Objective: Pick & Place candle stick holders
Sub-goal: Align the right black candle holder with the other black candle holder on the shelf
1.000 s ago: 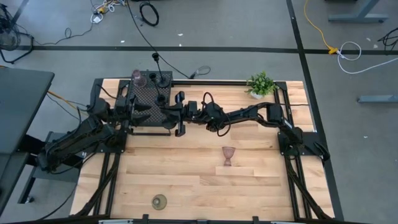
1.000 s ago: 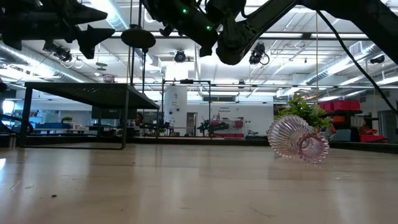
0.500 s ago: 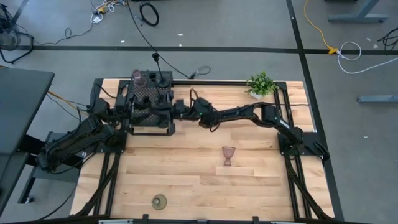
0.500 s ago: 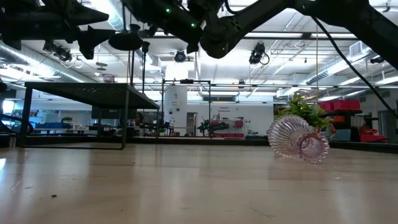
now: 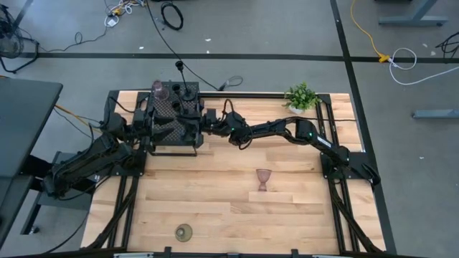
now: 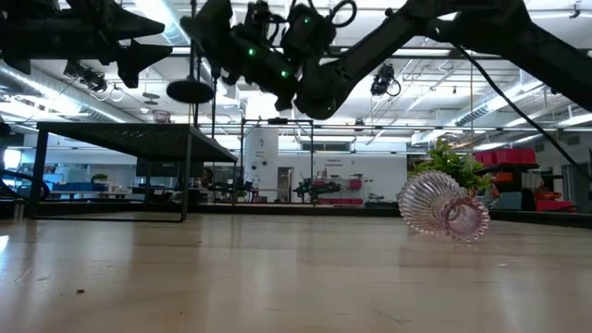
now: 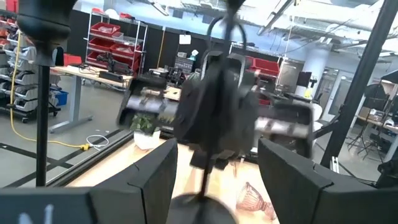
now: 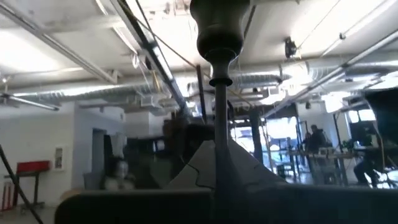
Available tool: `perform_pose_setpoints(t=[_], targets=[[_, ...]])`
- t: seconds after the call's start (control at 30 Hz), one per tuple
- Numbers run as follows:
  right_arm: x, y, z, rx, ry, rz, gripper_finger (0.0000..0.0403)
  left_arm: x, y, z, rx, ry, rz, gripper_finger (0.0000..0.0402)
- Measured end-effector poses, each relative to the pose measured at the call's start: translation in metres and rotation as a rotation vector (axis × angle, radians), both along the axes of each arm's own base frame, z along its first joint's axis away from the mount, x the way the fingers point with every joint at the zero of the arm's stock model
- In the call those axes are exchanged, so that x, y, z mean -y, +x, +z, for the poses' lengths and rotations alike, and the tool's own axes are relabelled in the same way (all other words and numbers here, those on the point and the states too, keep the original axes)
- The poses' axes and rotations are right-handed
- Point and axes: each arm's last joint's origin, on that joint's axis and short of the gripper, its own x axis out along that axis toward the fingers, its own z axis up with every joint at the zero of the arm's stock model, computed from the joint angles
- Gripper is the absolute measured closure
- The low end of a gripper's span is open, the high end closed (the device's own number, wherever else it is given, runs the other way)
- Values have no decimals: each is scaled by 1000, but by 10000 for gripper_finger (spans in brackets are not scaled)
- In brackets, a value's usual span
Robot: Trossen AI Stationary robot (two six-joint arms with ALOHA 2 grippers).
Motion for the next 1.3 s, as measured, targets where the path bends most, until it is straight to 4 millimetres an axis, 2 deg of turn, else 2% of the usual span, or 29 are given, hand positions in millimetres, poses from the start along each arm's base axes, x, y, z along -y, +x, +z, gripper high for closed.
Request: perform_pose_setpoints(t=[0.1, 0.27, 0.43, 0.6, 0.87, 1.0, 1.3], targets=[[3, 2, -9, -17, 11, -36, 403, 0, 0, 0, 1, 0, 14, 177], [3, 1, -7, -10, 3, -44, 403, -1, 0, 0, 2, 5, 36, 177], [-1, 3, -8, -27, 3, -59, 403, -1, 0, 0, 3, 8, 54, 177], [-9, 9, -19, -11, 23, -49, 403, -2, 0, 0, 5, -2, 54, 177], [1, 17, -5, -23, 16, -75, 402, -1, 0, 0, 7, -4, 43, 177], [-1, 21, -14, -53, 14, -98, 402, -1, 0, -1, -3, -6, 39, 177], [-3, 24, -20, -87, 32, -101, 402, -1, 0, 0, 3, -1, 48, 177]])
